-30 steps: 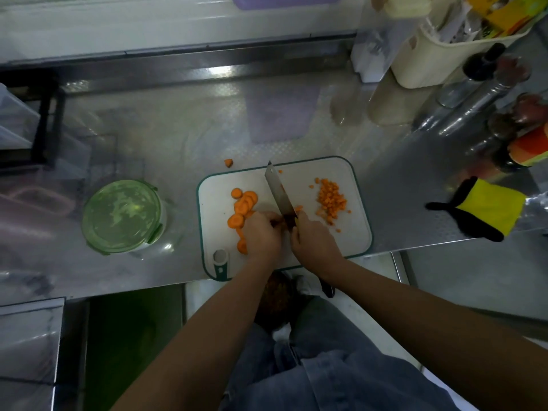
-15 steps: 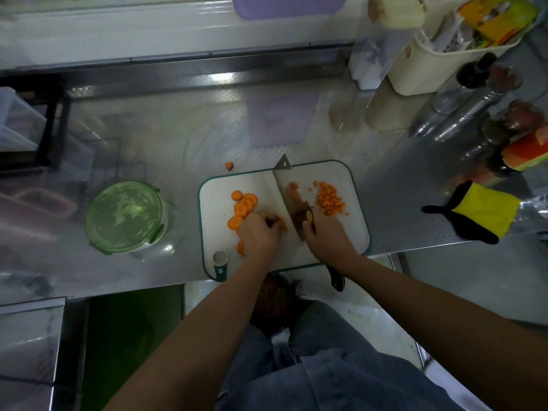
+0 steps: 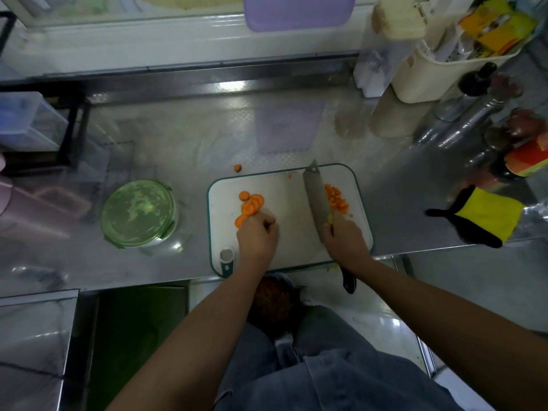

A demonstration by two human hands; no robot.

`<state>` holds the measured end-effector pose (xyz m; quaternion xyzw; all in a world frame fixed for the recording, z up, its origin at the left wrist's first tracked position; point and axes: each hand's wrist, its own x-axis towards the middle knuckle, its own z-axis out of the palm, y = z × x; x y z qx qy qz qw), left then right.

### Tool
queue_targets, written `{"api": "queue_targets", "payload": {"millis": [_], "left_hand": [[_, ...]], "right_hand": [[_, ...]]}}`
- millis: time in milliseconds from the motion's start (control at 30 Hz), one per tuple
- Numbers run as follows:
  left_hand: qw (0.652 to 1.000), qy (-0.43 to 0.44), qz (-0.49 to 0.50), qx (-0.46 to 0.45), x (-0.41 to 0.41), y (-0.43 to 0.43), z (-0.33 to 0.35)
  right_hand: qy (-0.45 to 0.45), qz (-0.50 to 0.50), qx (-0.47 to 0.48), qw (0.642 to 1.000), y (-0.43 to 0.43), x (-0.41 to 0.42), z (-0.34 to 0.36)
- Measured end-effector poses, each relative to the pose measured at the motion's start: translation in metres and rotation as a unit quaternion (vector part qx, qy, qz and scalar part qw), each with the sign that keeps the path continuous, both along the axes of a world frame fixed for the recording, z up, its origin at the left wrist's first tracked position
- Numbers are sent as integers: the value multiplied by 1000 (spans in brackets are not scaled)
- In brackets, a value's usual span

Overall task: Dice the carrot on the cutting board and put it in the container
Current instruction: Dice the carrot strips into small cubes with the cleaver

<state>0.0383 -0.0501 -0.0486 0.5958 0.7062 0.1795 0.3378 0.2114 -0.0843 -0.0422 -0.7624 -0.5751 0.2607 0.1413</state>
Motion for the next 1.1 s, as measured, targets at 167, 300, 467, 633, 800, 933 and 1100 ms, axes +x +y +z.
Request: {"api": "queue_targets", "payload": {"millis": [167,300,467,633,800,933,1100], "left_hand": [[1000,2,-13,12,-4,-1,2],[1000,16,-11,15,-8,2,6],[999,40,28,15,-22,12,10],[997,43,52,30,-39,27,10],[997,58,52,17,-49,43,3],[996,75,36,10,-49,52,0],[997,69,14,-14,-51,60,-8]], "right_hand": [[47,52,19,997,4,-13,8],[53,75,1,996,3,-18,2],[128,-24,-12,991,12,-14,4],[317,-86,-52,943,34,-34,11],[421,-103,-102,895,51,-42,1],[418,-90,-124,895,55,-39,-7],[412,-91,-128,898,56,-39,-10]]}}
